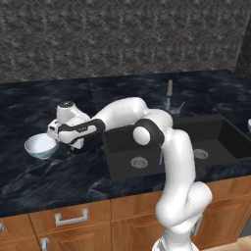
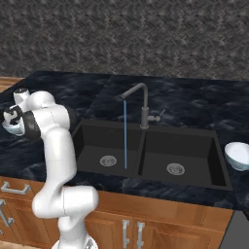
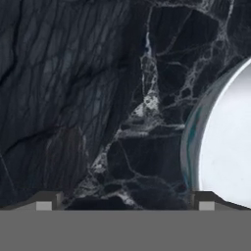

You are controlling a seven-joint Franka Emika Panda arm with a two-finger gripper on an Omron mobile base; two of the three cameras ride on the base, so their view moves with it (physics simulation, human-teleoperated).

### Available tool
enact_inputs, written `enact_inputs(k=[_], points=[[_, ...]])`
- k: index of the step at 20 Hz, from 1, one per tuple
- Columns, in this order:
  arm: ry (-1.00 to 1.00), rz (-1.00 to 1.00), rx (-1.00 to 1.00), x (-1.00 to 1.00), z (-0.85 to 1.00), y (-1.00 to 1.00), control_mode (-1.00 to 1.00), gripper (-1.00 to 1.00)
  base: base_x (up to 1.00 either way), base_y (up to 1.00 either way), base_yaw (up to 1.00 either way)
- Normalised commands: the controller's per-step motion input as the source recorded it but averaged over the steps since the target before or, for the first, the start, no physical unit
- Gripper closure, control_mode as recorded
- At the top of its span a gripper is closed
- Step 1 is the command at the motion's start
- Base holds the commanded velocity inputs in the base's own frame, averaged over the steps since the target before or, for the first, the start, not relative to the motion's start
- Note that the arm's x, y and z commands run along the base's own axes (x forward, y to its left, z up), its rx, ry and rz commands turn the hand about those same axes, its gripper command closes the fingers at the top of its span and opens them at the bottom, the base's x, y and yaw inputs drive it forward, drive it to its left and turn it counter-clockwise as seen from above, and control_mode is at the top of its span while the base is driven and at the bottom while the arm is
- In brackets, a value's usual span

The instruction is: Rinse each bowl for a few seconds and place them down in the sink or on the counter.

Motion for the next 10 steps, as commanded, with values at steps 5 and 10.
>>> enact_inputs(k=[5,10], points=[[0.03,0.05,0.02,0.28,0.04,0.2,-1.0,-1.0,0.0,0.0,0.0],[0.02,0.06,0.04,0.17,0.17,0.19,-1.0,-1.0,0.0,0.0,0.0]])
